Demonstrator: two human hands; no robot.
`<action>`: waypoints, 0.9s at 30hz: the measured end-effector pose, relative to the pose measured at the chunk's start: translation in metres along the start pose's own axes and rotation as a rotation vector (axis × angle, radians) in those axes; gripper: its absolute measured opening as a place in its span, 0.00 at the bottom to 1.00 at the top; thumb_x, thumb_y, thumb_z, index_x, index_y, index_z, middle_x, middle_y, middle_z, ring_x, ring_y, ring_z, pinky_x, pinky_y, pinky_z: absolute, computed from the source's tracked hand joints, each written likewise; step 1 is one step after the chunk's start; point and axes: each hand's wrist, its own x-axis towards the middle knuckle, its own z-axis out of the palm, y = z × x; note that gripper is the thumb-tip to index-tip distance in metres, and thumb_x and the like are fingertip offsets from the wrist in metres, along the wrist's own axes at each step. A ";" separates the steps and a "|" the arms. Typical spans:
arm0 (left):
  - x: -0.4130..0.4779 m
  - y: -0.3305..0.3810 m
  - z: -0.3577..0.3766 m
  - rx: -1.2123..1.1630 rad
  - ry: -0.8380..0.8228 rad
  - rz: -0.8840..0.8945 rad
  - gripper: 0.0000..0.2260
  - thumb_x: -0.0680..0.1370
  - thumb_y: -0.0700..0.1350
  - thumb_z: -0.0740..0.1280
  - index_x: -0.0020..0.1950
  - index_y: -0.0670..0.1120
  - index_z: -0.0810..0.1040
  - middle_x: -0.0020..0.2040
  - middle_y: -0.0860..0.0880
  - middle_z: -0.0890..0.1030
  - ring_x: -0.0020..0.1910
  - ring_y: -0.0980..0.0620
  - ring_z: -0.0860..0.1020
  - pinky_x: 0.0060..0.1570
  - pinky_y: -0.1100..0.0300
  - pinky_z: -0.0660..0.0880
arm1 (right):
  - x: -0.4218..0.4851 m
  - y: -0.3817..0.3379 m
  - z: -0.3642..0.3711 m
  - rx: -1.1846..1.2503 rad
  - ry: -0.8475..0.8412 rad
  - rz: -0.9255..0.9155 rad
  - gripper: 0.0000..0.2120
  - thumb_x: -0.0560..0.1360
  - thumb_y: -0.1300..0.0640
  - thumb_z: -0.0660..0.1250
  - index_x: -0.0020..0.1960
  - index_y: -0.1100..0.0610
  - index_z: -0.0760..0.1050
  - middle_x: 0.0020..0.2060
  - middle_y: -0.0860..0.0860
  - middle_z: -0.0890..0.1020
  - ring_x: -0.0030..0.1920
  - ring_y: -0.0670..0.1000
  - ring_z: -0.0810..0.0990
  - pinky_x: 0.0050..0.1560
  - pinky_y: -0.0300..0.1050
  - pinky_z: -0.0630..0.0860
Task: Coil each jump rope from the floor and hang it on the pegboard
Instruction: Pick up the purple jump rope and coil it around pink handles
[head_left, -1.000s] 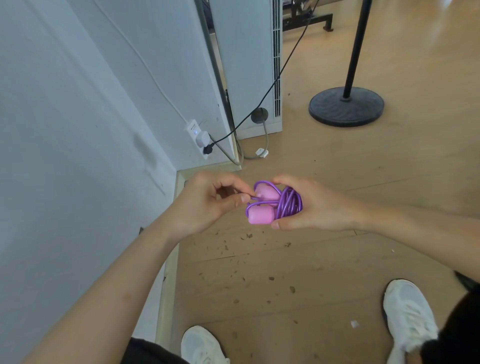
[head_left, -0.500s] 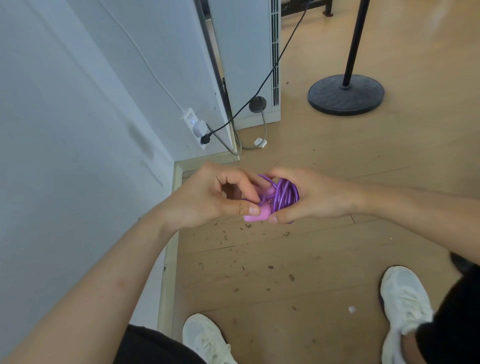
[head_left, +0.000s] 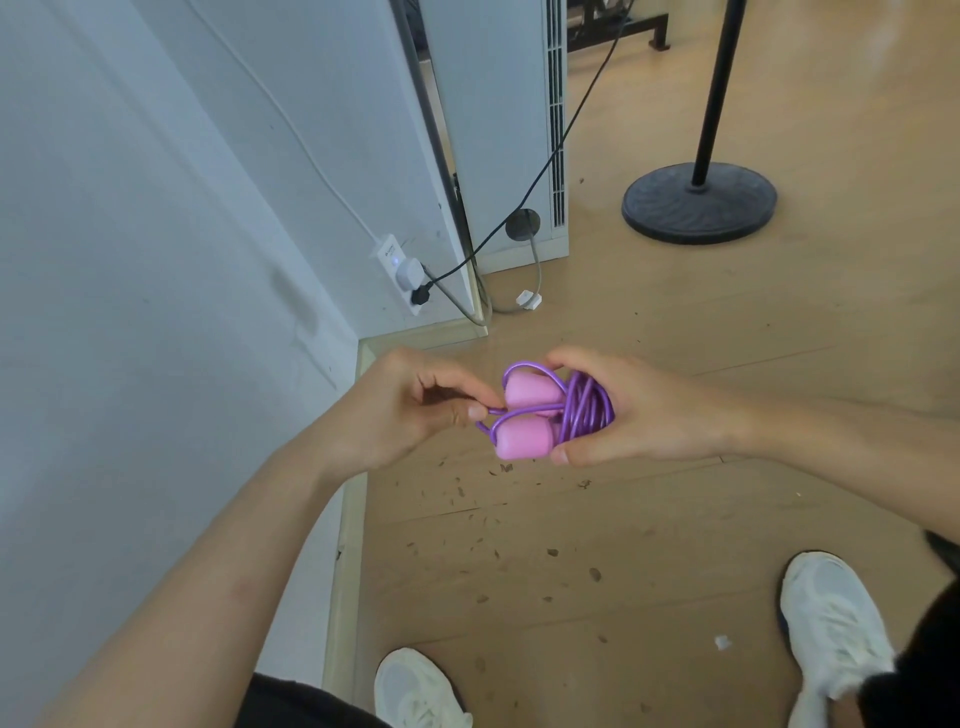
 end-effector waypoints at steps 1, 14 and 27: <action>0.000 0.001 0.002 0.006 -0.011 -0.002 0.07 0.76 0.33 0.71 0.51 0.42 0.86 0.45 0.50 0.87 0.46 0.53 0.84 0.49 0.64 0.77 | 0.000 -0.001 0.000 -0.007 0.004 0.000 0.26 0.66 0.47 0.79 0.58 0.41 0.69 0.43 0.41 0.78 0.42 0.42 0.76 0.40 0.36 0.73; 0.000 0.015 0.016 -0.032 0.064 -0.098 0.07 0.73 0.39 0.76 0.49 0.50 0.88 0.41 0.49 0.87 0.42 0.42 0.84 0.45 0.43 0.80 | 0.001 -0.002 0.001 0.028 -0.001 0.098 0.18 0.68 0.48 0.78 0.51 0.46 0.71 0.40 0.43 0.76 0.35 0.39 0.74 0.30 0.31 0.68; 0.003 0.004 0.031 -0.283 0.209 -0.121 0.08 0.76 0.33 0.71 0.53 0.39 0.85 0.49 0.44 0.87 0.51 0.47 0.85 0.55 0.57 0.79 | 0.004 0.000 0.001 -0.044 0.111 0.115 0.21 0.66 0.46 0.78 0.52 0.48 0.71 0.42 0.46 0.77 0.41 0.47 0.76 0.38 0.42 0.70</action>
